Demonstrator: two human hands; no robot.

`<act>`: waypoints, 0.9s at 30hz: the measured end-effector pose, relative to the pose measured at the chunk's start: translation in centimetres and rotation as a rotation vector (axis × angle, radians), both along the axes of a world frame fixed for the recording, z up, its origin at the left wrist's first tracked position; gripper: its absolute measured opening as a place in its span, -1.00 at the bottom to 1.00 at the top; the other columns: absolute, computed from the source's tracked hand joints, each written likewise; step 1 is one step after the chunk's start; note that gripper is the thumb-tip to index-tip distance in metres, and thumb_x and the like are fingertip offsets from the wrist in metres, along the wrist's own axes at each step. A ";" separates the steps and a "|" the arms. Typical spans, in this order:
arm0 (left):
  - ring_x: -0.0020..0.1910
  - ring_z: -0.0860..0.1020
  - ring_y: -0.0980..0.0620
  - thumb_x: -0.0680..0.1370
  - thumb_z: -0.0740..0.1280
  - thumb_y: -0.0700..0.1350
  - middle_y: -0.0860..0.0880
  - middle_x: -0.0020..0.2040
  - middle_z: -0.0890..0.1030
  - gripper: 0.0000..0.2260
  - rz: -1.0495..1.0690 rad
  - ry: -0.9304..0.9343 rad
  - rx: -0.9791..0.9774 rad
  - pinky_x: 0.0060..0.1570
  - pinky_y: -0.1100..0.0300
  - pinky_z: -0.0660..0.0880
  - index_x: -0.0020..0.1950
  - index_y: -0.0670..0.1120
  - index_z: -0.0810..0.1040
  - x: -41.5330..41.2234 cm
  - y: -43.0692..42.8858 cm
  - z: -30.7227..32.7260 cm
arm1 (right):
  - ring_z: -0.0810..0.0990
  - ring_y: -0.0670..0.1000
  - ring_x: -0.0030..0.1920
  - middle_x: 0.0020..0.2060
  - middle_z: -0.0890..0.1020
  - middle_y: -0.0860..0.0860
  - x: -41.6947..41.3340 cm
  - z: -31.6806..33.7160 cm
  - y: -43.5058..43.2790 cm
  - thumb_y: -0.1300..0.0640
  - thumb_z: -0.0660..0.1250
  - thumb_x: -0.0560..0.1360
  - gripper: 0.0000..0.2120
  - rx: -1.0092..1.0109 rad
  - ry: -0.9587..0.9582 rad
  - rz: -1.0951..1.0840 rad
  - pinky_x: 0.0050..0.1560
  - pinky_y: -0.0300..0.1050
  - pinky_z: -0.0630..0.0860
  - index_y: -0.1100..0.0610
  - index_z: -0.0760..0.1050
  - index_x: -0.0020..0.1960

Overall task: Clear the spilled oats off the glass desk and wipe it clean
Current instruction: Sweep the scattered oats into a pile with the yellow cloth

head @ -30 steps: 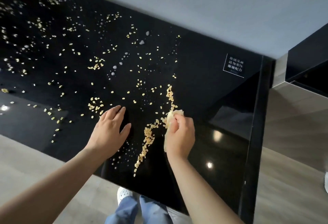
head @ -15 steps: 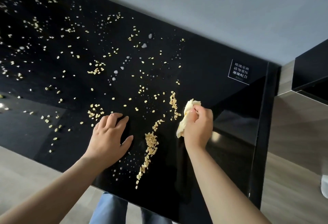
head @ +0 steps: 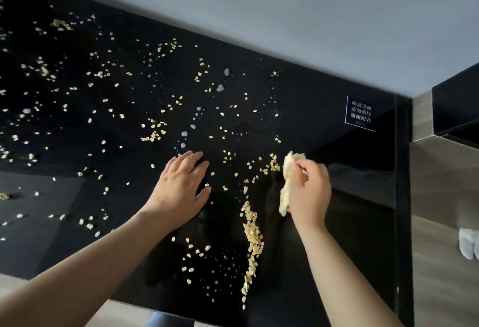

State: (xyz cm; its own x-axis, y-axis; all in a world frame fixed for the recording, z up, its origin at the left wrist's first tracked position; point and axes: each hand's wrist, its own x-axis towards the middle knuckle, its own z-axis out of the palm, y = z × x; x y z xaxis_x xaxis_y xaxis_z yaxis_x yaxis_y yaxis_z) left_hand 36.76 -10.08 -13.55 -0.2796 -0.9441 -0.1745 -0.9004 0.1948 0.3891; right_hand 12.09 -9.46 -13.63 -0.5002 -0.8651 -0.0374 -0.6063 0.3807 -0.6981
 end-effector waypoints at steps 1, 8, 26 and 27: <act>0.45 0.29 -0.13 0.51 0.38 -0.02 -0.13 0.41 0.42 -0.53 -0.025 0.009 0.021 0.41 0.01 0.15 0.37 -0.17 0.47 0.1 -0.7 -0.1 | 0.52 -0.09 -0.07 0.04 0.52 -0.01 -0.4 -0.4 -1.1 0.16 0.27 0.58 -0.83 0.021 0.037 -0.052 -0.24 -0.40 0.36 0.16 0.56 0.12; 0.54 0.09 -0.04 0.56 0.32 0.00 -0.06 0.52 0.24 -0.46 -0.095 0.079 -0.009 0.44 0.11 0.00 0.49 -0.12 0.30 0.4 -3.8 -0.4 | 0.56 0.00 -0.14 -0.09 0.54 -0.01 4.2 -3.3 -0.8 0.16 0.33 0.54 -0.93 0.039 0.172 0.112 -0.26 -0.32 0.38 0.12 0.57 0.00; 0.28 0.31 -0.06 0.42 0.28 0.13 -0.09 0.24 0.48 -0.52 -0.083 -0.009 -0.125 0.39 -0.07 0.21 0.23 -0.13 0.54 0.6 -5.3 -2.8 | 0.51 0.02 -0.18 -0.13 0.50 0.00 4.3 -3.6 -5.4 0.14 0.30 0.55 -0.93 -0.026 0.236 0.187 -0.32 -0.25 0.30 0.11 0.54 -0.03; 0.27 0.32 -0.07 0.43 0.25 0.15 -0.09 0.23 0.47 -0.51 -0.064 -0.005 -0.121 0.39 -0.11 0.25 0.22 -0.13 0.54 0.4 -5.3 -2.9 | 0.50 -0.03 -0.20 -0.16 0.49 -0.05 4.9 -3.3 -4.3 0.12 0.32 0.55 -0.95 -0.029 0.195 0.260 -0.33 -0.32 0.29 0.09 0.54 -0.04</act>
State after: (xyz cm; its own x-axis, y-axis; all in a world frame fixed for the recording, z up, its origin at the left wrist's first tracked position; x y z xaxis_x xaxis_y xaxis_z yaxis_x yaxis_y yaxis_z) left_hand 37.14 -15.34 -16.44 -0.3398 -0.9384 -0.0623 -0.8863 0.2974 0.3549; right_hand 16.96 -13.79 -16.98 -0.2577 -0.9641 0.0636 -0.8040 0.1775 -0.5675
